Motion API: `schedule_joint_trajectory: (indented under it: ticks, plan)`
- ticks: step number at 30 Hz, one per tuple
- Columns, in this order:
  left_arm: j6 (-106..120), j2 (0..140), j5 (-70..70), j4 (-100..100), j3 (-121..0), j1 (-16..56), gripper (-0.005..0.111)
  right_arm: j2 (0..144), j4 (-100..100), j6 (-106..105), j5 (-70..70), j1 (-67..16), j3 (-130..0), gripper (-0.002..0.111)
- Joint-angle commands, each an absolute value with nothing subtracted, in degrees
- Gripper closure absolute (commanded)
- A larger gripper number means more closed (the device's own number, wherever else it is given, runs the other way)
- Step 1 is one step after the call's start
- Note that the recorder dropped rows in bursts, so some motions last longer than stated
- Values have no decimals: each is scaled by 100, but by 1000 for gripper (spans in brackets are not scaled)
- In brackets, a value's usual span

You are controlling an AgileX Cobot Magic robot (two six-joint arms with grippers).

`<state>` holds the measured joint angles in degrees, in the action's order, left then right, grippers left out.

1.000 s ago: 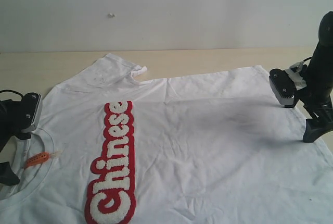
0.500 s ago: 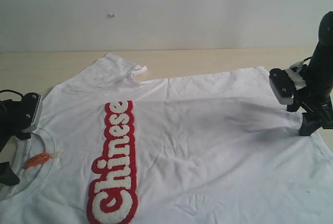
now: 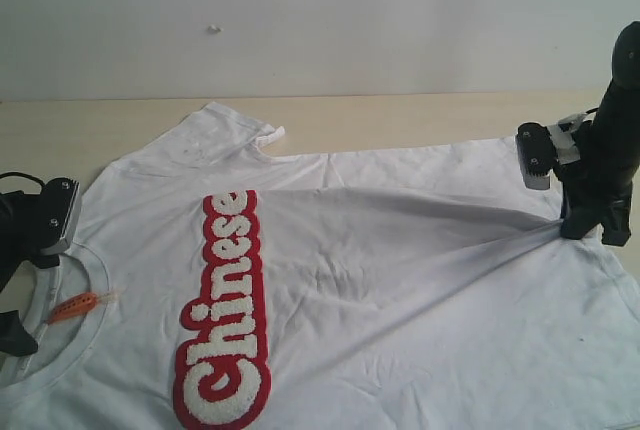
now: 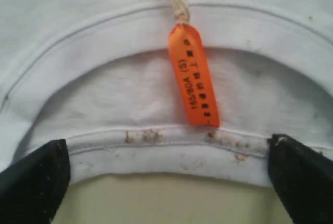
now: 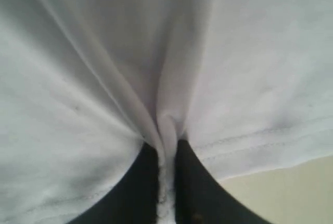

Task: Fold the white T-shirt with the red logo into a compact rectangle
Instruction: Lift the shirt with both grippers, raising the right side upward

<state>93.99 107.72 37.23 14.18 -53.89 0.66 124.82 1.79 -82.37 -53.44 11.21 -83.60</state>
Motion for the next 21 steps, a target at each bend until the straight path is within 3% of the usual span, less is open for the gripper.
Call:
schedule_joint_trajectory:
  ticks: [1, 5, 7, 8, 10, 12, 21]
  plan:
    - [9402, 10868, 3642, 1396, -5355, 65, 1, 12549, 113, -7707, -5311, 1134, -8334, 108]
    - [9390, 10868, 3645, 1396, -5355, 65, 5, 12549, 113, -7504, -5297, 1134, -8334, 108]
    - [9390, 10868, 3645, 1396, -5355, 65, 18, 12549, 113, -7504, -5297, 1134, -8334, 108]
    - [9390, 10868, 3645, 1396, -5355, 65, 40, 12549, 113, -7504, -5297, 1134, -8334, 108]
    - [9422, 10868, 3709, 1396, -5355, 65, 69, 12549, 113, -7504, -5297, 1134, -8334, 108]
    - [9543, 10868, 3800, 1396, -5355, 65, 106, 12549, 113, -7499, -5296, 1134, -8334, 108]
    - [9722, 10868, 3861, 1277, -5355, 65, 104, 12549, 113, -7273, -5318, 1134, -8334, 108]
